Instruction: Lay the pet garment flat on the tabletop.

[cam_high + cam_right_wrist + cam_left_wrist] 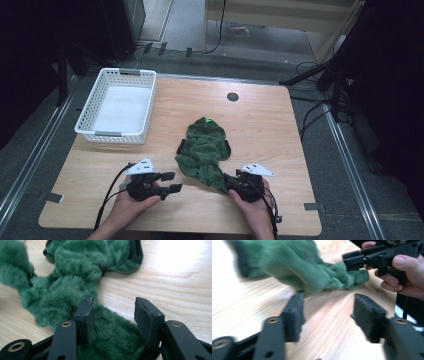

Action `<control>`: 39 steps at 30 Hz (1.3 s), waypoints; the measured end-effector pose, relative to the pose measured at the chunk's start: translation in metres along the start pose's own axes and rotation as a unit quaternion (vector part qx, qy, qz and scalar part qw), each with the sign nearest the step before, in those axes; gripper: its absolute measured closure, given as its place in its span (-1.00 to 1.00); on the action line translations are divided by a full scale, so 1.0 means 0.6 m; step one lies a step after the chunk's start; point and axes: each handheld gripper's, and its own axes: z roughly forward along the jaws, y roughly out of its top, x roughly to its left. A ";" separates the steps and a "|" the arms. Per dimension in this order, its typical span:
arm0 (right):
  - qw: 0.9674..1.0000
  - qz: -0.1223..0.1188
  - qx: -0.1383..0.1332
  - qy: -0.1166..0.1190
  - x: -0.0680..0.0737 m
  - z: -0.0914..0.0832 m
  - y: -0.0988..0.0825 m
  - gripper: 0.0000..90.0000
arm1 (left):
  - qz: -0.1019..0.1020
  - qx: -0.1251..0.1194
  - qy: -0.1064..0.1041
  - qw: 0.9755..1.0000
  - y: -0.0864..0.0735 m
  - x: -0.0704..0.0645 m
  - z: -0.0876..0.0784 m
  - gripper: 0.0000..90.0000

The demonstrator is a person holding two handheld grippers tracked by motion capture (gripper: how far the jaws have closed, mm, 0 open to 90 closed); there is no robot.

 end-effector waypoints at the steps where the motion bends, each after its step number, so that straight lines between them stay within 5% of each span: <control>1: 1.000 0.005 -0.005 0.003 0.000 -0.002 0.004 0.14 | -0.012 -0.016 0.011 1.000 0.007 0.005 -0.006 -0.16; 5: 1.000 0.007 -0.022 0.004 0.006 -0.004 0.025 0.14 | -0.041 -0.049 0.066 0.996 0.050 0.016 -0.001 -0.23; 7: 1.000 0.006 -0.024 0.010 0.013 -0.002 0.030 0.14 | -0.036 -0.019 0.105 0.994 0.061 0.013 0.022 -0.22; 9: 1.000 0.001 -0.019 0.012 0.022 0.003 0.030 0.14 | -0.030 0.012 0.100 0.994 0.056 0.009 0.046 -0.20; 12: 1.000 -0.011 0.000 0.014 0.030 0.018 0.025 0.18 | 0.005 0.058 0.115 0.992 0.031 -0.003 0.070 -0.10; 15: 0.999 -0.023 0.018 0.012 0.031 0.028 0.016 0.33 | 0.025 0.069 0.124 0.990 0.011 -0.008 0.069 0.20; 18: 0.999 -0.031 0.022 0.005 0.029 0.027 0.010 0.63 | 0.071 0.080 0.135 0.985 -0.002 -0.014 0.063 0.72; 20: 0.999 -0.042 0.021 -0.007 0.029 0.023 0.008 0.75 | 0.084 0.087 0.132 0.984 -0.008 -0.016 0.059 0.83; 22: 0.999 -0.045 0.020 -0.008 0.027 0.020 0.009 0.74 | 0.074 0.079 0.121 0.987 -0.006 -0.013 0.053 0.72; 25: 1.000 -0.024 0.007 0.009 0.020 0.014 0.017 0.60 | 0.021 0.033 0.095 0.995 0.009 -0.002 0.047 0.38; 28: 1.000 -0.016 -0.012 0.018 0.018 0.008 0.035 0.54 | -0.005 0.006 0.105 0.994 0.032 0.000 0.059 0.18; 34: 0.999 -0.031 0.019 0.021 0.031 0.039 0.050 0.41 | 0.010 0.061 0.128 0.990 0.059 -0.011 0.139 0.13; 37: 0.998 -0.048 0.038 0.015 0.039 0.060 0.042 0.53 | 0.019 0.086 0.139 0.986 0.054 -0.011 0.164 0.29; 39: 0.997 -0.060 0.042 0.005 0.042 0.068 0.037 0.72 | 0.013 0.086 0.138 0.987 0.052 -0.008 0.165 0.54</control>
